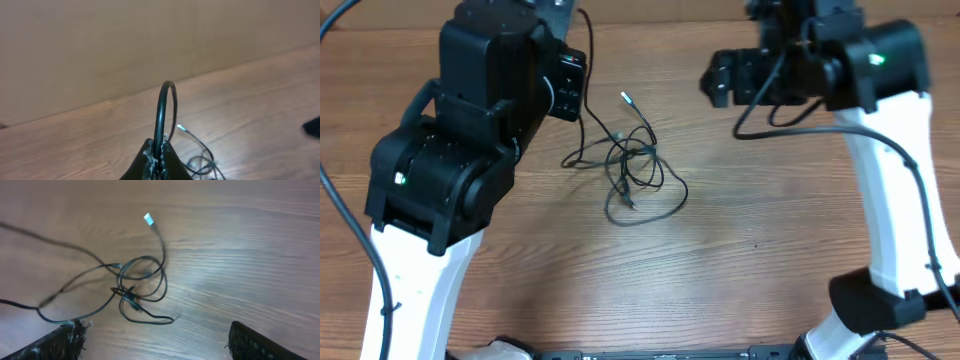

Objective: Untangle cables

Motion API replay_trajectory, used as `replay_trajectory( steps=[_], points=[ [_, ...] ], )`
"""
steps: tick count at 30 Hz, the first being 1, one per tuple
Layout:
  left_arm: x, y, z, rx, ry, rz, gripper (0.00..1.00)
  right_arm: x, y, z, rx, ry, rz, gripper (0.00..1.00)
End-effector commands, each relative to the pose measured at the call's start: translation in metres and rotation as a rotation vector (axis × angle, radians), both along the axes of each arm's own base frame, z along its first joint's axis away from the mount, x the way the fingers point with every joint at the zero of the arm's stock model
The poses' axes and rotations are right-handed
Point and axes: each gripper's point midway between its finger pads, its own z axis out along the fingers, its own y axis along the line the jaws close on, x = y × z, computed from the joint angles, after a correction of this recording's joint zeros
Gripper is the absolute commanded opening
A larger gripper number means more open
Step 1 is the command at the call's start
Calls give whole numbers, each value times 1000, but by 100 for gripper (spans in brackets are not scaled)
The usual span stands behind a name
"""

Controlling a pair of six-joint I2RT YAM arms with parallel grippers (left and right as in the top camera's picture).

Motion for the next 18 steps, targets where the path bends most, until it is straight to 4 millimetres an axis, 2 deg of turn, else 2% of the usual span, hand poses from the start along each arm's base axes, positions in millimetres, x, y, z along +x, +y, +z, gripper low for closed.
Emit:
replay_trajectory(
  steps=[1,5,9,14,15,18],
  points=[
    [-8,24,22,-8,-71,104,4,-3,21,-25,-47,7,217,91],
    [-9,28,23,0,-77,123,4,-2,26,-58,-140,-18,450,91],
    [-9,28,23,0,-77,123,4,-9,37,-77,-129,-41,636,91],
    [-9,28,23,0,-76,123,4,-24,73,-113,48,-5,747,91],
    [-9,28,23,1,-76,123,4,-35,84,-128,68,25,782,89],
    [-9,28,23,2,-77,126,4,-54,101,-145,54,57,837,87]
  ],
)
